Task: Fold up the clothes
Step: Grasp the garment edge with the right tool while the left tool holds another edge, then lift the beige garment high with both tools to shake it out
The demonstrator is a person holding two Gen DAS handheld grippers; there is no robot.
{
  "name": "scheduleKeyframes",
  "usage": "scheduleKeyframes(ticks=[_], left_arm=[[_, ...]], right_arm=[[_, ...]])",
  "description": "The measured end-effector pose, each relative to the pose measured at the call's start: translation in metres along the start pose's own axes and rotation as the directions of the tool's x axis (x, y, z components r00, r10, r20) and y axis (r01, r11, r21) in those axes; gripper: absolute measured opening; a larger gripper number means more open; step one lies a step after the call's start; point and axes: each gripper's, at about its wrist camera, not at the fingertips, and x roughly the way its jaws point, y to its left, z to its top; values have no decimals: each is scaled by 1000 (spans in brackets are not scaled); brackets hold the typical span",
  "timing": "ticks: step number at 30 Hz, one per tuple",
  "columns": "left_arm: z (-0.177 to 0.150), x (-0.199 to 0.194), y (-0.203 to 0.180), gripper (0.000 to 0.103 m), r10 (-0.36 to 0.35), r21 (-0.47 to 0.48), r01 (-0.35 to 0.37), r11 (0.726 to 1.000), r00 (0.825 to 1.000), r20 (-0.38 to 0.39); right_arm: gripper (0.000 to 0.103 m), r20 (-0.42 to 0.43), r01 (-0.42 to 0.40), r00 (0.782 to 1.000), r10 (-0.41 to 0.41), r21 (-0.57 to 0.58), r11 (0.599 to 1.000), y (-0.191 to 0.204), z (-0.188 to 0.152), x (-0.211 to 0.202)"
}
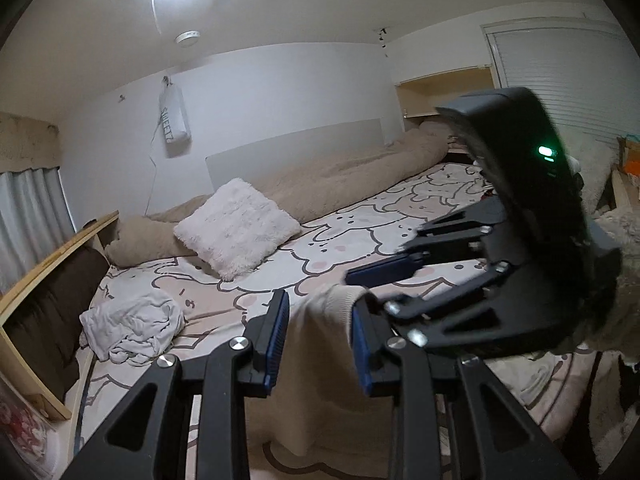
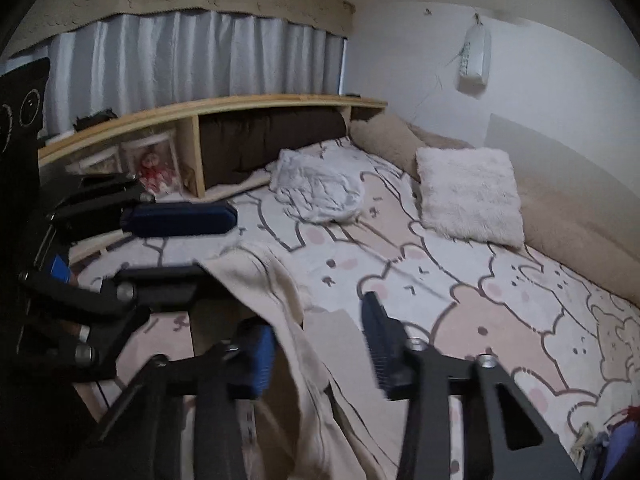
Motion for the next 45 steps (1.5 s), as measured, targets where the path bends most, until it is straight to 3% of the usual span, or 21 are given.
scheduleKeyframes(ticks=[2, 3, 4, 8, 10, 13, 18, 21, 27, 30, 33, 35, 36, 37, 38, 39, 42, 45], left_arm=[[4, -13, -2, 45, 0, 5, 0, 1000, 1000, 22], [6, -22, -3, 60, 1, 3, -1, 1000, 999, 37], [8, -31, -5, 68, 2, 1, -2, 1000, 999, 52], [11, -42, -16, 69, -18, -23, 19, 1000, 1000, 22], [7, -32, -32, 69, -21, -16, 21, 1000, 998, -55], [-7, -9, -56, 69, -43, -19, 40, 999, 981, -190], [-23, 8, -64, 69, -10, -157, -34, 987, 962, -273], [-30, 13, -68, 60, -29, -261, -56, 964, 951, -308], [-40, 25, -81, 56, -33, -368, -107, 924, 935, -353], [-39, 25, -75, 56, -28, -442, -138, 886, 937, -348], [-33, 26, -69, 56, -95, -537, -77, 840, 954, -285], [-27, 30, -72, 55, -168, -584, -13, 812, 953, -254], [-24, 32, -74, 42, -190, -597, 8, 802, 951, -243], [-22, 32, -75, 16, -195, -600, 7, 800, 949, -249], [-19, 33, -76, 9, -199, -602, 5, 799, 946, -256], [-18, 32, -76, 8, -180, -599, -15, 800, 947, -265], [-9, 18, -66, 8, -38, -580, -122, 805, 966, -256], [14, -9, -48, 8, 180, -527, -265, 807, 961, -208]], right_arm=[[14, 7, -17, 1000, 17, 19, 1000, -5, 4, -2], [13, 2, -33, 999, 32, 48, 998, -12, 7, -3], [13, -2, -48, 999, 48, 78, 996, -18, 10, -4], [13, -1, -74, 997, 75, 168, 983, -41, 28, -11], [13, 10, -85, 996, 85, 191, 978, -44, 38, -18], [13, 42, -91, 996, 84, 197, 976, -43, 53, -31], [13, 98, -94, 992, 77, 179, 979, -38, 71, -57], [13, 129, -89, 989, 67, 169, 982, -38, 79, -71], [13, 171, -97, 983, 67, 172, 980, -44, 88, -92], [13, 193, -100, 979, 65, 174, 980, -45, 87, -105], [13, 224, -102, 973, 60, 182, 978, -49, 84, -122], [13, 245, -102, 968, 54, 190, 976, -53, 85, -134], [13, 255, -98, 966, 45, 197, 976, -55, 86, -140], [13, 264, -89, 964, 33, 203, 975, -57, 86, -146], [13, 272, -74, 962, 15, 207, 976, -59, 87, -151], [13, 279, -56, 960, -6, 215, 975, -62, 87, -156], [13, 289, 13, 952, -97, 280, 960, -77, 84, -171], [13, 316, 79, 924, -216, 394, 916, -93, 77, -187]])
